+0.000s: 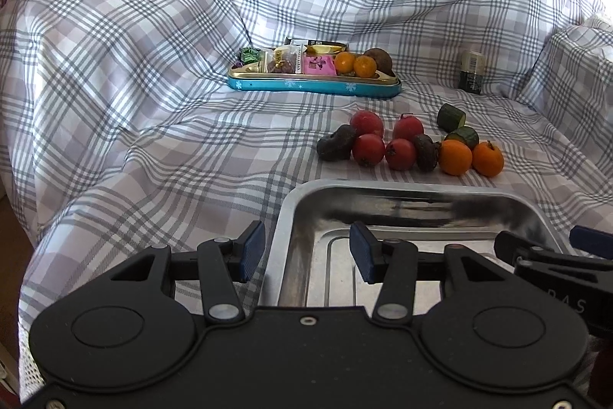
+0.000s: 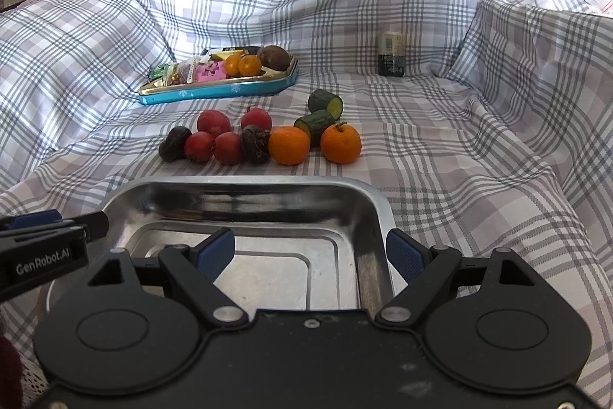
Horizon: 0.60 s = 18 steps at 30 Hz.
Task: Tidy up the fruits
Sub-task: 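Move both tools forward from the steel tray toward the fruit row, then grasp a red apple with the left tool while the right tool grasps an orange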
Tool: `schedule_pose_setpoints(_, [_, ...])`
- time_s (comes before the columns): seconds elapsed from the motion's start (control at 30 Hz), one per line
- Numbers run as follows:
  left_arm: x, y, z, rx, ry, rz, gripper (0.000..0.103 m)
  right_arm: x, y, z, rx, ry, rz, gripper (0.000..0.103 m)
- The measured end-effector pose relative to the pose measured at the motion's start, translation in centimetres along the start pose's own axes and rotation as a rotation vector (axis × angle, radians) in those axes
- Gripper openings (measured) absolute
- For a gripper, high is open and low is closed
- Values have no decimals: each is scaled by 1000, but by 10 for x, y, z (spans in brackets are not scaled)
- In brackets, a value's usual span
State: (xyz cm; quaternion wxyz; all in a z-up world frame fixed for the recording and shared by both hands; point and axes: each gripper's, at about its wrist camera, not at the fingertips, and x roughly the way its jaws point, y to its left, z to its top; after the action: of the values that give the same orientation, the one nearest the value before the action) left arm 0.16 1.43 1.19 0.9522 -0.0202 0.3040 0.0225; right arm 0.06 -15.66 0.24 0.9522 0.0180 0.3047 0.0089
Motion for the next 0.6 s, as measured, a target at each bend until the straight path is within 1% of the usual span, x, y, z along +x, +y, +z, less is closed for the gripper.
schedule_pose_setpoints(0.17, [4, -6, 8, 65, -7, -4, 55, -5, 0, 2, -28, -28, 19, 88])
schedule_pose_setpoints(0.33, [17, -10, 22, 112, -3, -4, 55, 1, -1, 10, -31, -6, 42, 87])
schedule_pose_setpoints(0.6, [44, -13, 44, 159, 2, 18, 55, 17, -8, 35, -68, -49, 10, 81])
